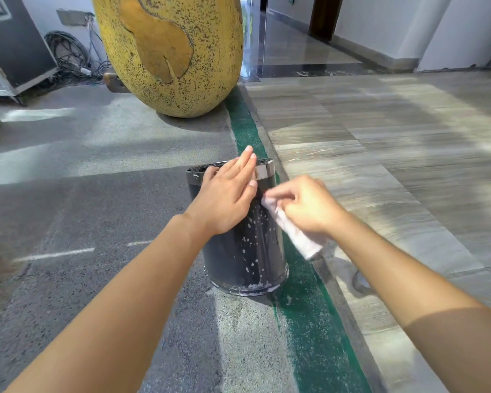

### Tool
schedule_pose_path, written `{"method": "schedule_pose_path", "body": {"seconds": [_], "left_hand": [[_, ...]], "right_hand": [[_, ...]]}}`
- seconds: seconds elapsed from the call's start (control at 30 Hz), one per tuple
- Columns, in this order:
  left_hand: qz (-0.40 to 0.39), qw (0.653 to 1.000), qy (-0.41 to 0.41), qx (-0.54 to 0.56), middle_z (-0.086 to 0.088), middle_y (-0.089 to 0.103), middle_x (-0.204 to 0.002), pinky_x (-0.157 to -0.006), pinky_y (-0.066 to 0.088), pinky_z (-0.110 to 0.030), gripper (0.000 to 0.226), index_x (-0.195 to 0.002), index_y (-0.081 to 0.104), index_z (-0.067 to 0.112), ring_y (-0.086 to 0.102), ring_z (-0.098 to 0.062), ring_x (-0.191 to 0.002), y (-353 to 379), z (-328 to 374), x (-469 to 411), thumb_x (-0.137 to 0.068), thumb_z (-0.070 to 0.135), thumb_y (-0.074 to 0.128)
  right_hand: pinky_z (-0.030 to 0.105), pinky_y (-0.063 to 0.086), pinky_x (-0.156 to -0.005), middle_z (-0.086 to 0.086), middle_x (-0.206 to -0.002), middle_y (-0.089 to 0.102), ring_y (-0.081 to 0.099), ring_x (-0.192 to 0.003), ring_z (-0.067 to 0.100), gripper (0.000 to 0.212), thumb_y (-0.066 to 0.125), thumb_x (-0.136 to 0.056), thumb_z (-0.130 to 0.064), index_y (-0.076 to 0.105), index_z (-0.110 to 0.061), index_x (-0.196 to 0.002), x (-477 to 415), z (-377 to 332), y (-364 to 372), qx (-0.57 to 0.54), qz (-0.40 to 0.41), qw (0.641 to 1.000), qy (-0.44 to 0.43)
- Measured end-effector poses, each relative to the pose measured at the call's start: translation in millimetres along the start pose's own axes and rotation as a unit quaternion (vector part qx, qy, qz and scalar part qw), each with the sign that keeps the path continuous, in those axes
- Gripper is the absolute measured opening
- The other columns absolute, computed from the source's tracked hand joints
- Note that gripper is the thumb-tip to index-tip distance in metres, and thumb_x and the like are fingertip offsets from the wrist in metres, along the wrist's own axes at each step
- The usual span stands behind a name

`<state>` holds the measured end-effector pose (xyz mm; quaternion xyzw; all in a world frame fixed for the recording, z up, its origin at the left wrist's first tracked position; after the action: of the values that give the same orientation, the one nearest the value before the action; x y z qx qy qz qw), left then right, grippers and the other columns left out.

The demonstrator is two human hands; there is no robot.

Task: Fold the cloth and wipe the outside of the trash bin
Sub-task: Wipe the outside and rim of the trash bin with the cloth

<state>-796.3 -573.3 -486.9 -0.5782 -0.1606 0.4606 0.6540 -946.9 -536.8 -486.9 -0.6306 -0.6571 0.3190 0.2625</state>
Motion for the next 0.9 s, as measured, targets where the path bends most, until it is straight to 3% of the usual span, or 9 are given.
{"method": "schedule_pose_path", "body": {"seconds": [0.1, 0.17, 0.23, 0.33, 0.4, 0.47, 0.57, 0.77, 0.9], "left_hand": [[-0.001, 1.0, -0.004, 0.005, 0.006, 0.007, -0.166, -0.116, 0.019, -0.042, 0.054, -0.157, 0.02, 0.019, 0.015, -0.011, -0.151, -3, -4, -6, -0.105, 0.035, 0.026], [0.001, 1.0, -0.006, 0.017, 0.003, 0.01, -0.166, -0.116, 0.018, -0.041, 0.054, -0.156, 0.022, 0.017, 0.014, -0.012, -0.151, -5, -7, -7, -0.106, 0.034, 0.027], [0.002, 1.0, -0.005, 0.027, 0.001, 0.011, -0.166, -0.118, 0.016, -0.039, 0.054, -0.156, 0.023, 0.015, 0.013, -0.013, -0.151, -6, -12, -8, -0.106, 0.033, 0.028], [0.012, 0.998, -0.016, 0.058, -0.001, 0.018, -0.164, -0.119, 0.01, -0.023, 0.052, -0.154, 0.029, 0.013, 0.016, -0.013, -0.151, -10, -25, -10, -0.106, 0.032, 0.032], [0.017, 0.997, -0.02, 0.066, -0.001, 0.023, -0.163, -0.117, 0.011, -0.019, 0.05, -0.153, 0.033, 0.014, 0.021, -0.013, -0.15, -12, -32, -9, -0.106, 0.032, 0.034], [0.007, 0.999, 0.006, 0.041, -0.002, 0.025, -0.162, -0.12, 0.016, -0.028, 0.051, -0.153, 0.032, 0.015, 0.022, -0.014, -0.149, -9, -28, -10, -0.106, 0.032, 0.034], [-0.004, 1.0, 0.004, 0.029, 0.002, 0.019, -0.164, -0.121, 0.014, -0.035, 0.053, -0.156, 0.025, 0.019, 0.016, -0.013, -0.151, -3, -26, -13, -0.106, 0.036, 0.029], [-0.012, 0.998, -0.028, 0.063, 0.002, 0.02, -0.164, -0.123, 0.013, -0.038, 0.053, -0.155, 0.027, 0.018, 0.015, -0.012, -0.151, -6, -42, -26, -0.106, 0.037, 0.033], [-0.012, 0.996, -0.053, 0.07, 0.003, 0.017, -0.165, -0.123, 0.013, -0.04, 0.055, -0.156, 0.023, 0.02, 0.012, -0.01, -0.151, -6, -53, -35, -0.106, 0.041, 0.029]], "right_hand": [[0.032, 0.047, -0.099, -0.019, -0.104, 0.071, 0.062, -0.11, 0.008, 0.033, 0.056, -0.086, -0.011, 0.073, -0.034, -0.103, 16, 22, 16, -0.016, -0.008, 1.0, 0.014], [0.036, 0.053, -0.092, -0.022, -0.11, 0.069, 0.062, -0.107, 0.003, 0.041, 0.054, -0.086, -0.01, 0.071, -0.043, -0.104, 21, 39, 15, -0.026, 0.025, 0.998, 0.044], [0.023, 0.055, -0.082, -0.024, -0.11, 0.068, 0.063, -0.101, -0.001, 0.044, 0.053, -0.086, -0.006, 0.071, -0.044, -0.1, 21, 46, 9, -0.048, 0.078, 0.994, 0.054], [-0.003, 0.039, -0.082, -0.026, -0.103, 0.068, 0.061, -0.105, -0.001, 0.042, 0.053, -0.088, -0.002, 0.073, -0.035, -0.103, 14, 35, -8, -0.069, 0.18, 0.981, 0.035], [0.014, 0.045, -0.096, -0.024, -0.106, 0.069, 0.063, -0.106, 0.004, 0.041, 0.052, -0.088, 0.0, 0.073, -0.03, -0.107, 4, 17, -15, -0.051, 0.227, 0.973, -0.004], [0.027, 0.047, -0.098, -0.021, -0.117, 0.063, 0.063, -0.108, 0.013, 0.043, 0.051, -0.086, -0.001, 0.071, -0.03, -0.111, -9, -1, -15, -0.018, 0.244, 0.969, -0.03], [0.027, 0.045, -0.098, -0.007, -0.127, 0.063, 0.058, -0.117, 0.021, 0.046, 0.048, -0.084, -0.004, 0.068, -0.032, -0.116, -19, -8, -9, 0.026, 0.243, 0.969, -0.022], [0.027, 0.044, -0.102, -0.005, -0.13, 0.062, 0.059, -0.119, 0.022, 0.049, 0.047, -0.083, 0.001, 0.069, -0.029, -0.115, -7, 10, 24, 0.075, 0.153, 0.984, -0.042], [0.042, 0.052, -0.095, 0.0, -0.131, 0.061, 0.066, -0.108, 0.028, 0.052, 0.049, -0.08, 0.009, 0.07, -0.023, -0.114, 20, 29, 54, 0.1, 0.112, 0.987, -0.049]]}}
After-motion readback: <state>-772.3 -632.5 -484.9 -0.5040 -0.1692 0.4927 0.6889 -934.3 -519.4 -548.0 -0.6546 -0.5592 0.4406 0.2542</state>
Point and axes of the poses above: each hand's wrist, its own x-axis away from the middle knuckle, its own y-axis out of the palm, z = x × y, the point moved 6 cm from there along -x, towards the middle knuckle
